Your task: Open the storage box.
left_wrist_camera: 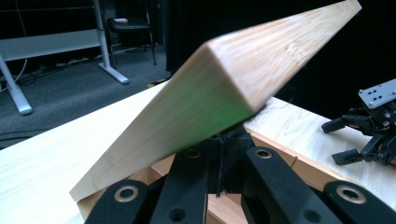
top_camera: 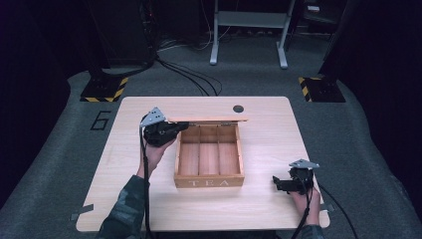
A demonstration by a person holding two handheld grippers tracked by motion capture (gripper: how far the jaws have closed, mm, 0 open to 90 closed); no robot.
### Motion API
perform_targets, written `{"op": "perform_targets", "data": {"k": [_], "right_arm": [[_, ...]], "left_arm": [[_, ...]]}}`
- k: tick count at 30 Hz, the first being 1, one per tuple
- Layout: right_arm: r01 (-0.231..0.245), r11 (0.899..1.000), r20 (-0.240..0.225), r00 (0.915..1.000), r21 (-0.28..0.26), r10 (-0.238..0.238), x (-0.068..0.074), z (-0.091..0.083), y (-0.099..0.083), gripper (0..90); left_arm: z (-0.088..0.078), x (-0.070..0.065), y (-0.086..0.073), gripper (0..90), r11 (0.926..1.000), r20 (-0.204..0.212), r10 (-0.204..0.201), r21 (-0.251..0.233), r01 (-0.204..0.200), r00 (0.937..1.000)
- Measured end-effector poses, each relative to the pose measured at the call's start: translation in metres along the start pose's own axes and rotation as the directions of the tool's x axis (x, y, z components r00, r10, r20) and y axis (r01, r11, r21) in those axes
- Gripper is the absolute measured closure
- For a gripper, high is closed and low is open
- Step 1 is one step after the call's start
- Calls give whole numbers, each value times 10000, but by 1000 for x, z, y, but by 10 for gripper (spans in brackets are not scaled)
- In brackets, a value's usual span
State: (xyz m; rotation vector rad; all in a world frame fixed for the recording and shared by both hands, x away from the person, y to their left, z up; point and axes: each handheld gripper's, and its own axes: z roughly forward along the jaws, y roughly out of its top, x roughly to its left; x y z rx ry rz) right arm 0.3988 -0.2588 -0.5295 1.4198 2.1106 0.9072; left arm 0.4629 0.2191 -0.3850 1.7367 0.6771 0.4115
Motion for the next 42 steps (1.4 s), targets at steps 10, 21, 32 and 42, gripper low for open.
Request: {"op": "perform_targets", "data": {"k": [10, 21, 32, 42], "right_arm": [[32, 10000, 2, 10000, 10, -32, 0, 0, 0, 16], [1, 10000, 12, 10000, -1, -1, 0, 0, 0, 16], [-10, 10000, 17, 10000, -7, 10, 0, 0, 0, 16], [-4, 10000, 15, 10000, -4, 4, 0, 0, 0, 16]], "left_arm": [[0, -1, 0, 896, 10000, -21, 31, 32, -31, 10000], [-1, -1, 1, 895, 9998, -35, 113, 138, -112, 9999], [0, -1, 1, 896, 9999, -70, 117, 128, -116, 9999], [0, -1, 2, 897, 9999, -90, 94, 146, -92, 9999]]}}
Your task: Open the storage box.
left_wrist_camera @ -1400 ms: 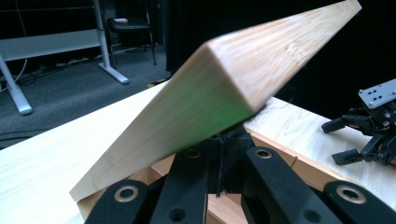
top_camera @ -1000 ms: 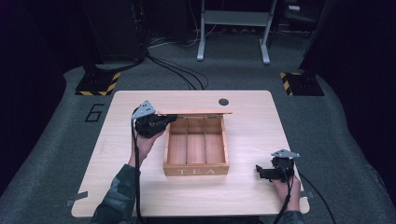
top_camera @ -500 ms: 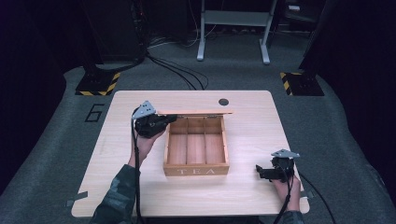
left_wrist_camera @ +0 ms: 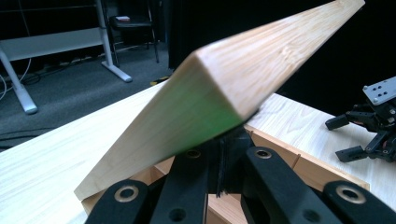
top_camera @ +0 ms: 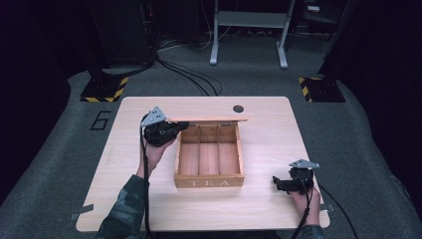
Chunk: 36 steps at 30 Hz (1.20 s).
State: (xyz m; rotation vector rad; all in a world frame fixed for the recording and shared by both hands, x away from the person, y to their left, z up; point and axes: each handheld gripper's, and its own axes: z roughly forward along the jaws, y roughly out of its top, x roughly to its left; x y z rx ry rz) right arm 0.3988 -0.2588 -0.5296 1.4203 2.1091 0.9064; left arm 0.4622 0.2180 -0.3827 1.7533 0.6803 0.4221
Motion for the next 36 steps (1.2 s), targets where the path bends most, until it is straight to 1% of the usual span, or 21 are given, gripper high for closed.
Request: {"op": "perform_targets", "data": {"k": [36], "right_arm": [[0, 10000, -2, 10000, 1, 0, 0, 0, 0, 16]], "left_arm": [[0, 0, 1, 897, 10000, -37, 61, 53, -61, 10000]]}}
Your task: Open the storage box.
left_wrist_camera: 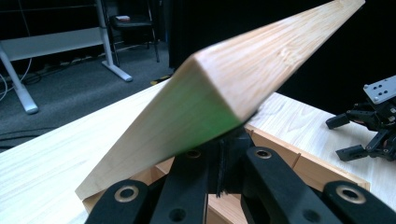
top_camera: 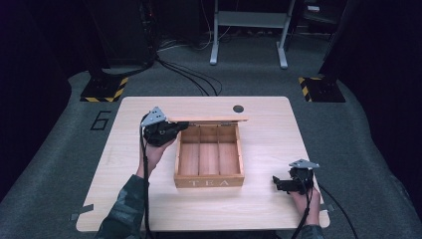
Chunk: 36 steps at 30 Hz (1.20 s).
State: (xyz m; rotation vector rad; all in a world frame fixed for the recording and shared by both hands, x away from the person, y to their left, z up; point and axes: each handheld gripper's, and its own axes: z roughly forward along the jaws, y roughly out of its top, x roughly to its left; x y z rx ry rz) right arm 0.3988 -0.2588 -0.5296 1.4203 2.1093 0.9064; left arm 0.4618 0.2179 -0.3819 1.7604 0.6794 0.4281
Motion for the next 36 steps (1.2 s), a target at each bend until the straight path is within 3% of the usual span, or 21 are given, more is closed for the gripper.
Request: {"op": "perform_targets", "data": {"k": [36], "right_arm": [[-2, 10000, 0, 10000, -1, 2, 0, 0, 0, 16]], "left_arm": [[-2, -2, -3, 896, 9999, -36, 75, -75, -76, 10000]]}}
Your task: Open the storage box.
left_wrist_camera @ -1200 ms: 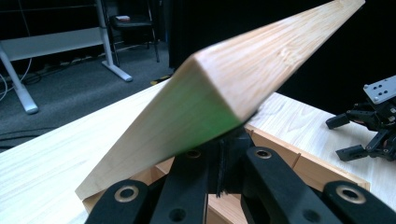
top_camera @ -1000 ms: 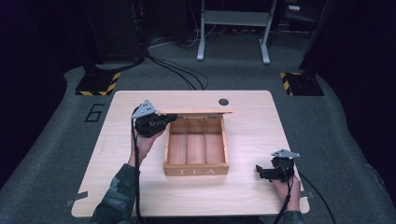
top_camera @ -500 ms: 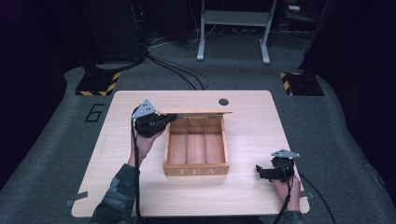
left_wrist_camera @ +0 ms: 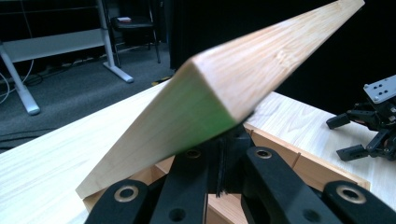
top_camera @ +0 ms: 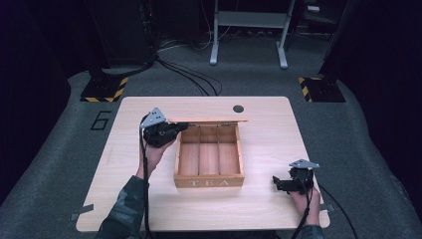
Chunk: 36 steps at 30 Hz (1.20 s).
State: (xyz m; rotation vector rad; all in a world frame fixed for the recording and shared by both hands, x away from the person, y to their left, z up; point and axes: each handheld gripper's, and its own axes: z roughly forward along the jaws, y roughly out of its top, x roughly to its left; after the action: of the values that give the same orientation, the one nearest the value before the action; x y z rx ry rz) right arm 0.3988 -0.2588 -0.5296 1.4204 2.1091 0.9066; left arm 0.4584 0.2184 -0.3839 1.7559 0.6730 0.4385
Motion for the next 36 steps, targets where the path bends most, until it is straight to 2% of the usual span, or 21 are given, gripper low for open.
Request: {"op": "perform_targets", "data": {"k": [9, 16, 30, 36], "right_arm": [[26, 10000, 1, 10000, -5, -26, 0, 0, 0, 16], [113, 9999, -30, 9999, 24, -113, -1, 0, 0, 16], [115, 9999, -30, 9999, 26, -115, -1, 0, 0, 16], [113, 9999, -27, 9999, 24, -113, -1, 0, 0, 16]], "left_arm": [[-4, -7, -10, 893, 10000, 81, -65, 38, 65, 9999], [-9, -16, -23, 894, 9998, 69, -137, -155, 138, 9999], [-12, -32, -50, 892, 9996, 55, -82, 284, 80, 10000], [-13, -38, -65, 890, 9988, 96, -301, 396, 297, 9995]]}}
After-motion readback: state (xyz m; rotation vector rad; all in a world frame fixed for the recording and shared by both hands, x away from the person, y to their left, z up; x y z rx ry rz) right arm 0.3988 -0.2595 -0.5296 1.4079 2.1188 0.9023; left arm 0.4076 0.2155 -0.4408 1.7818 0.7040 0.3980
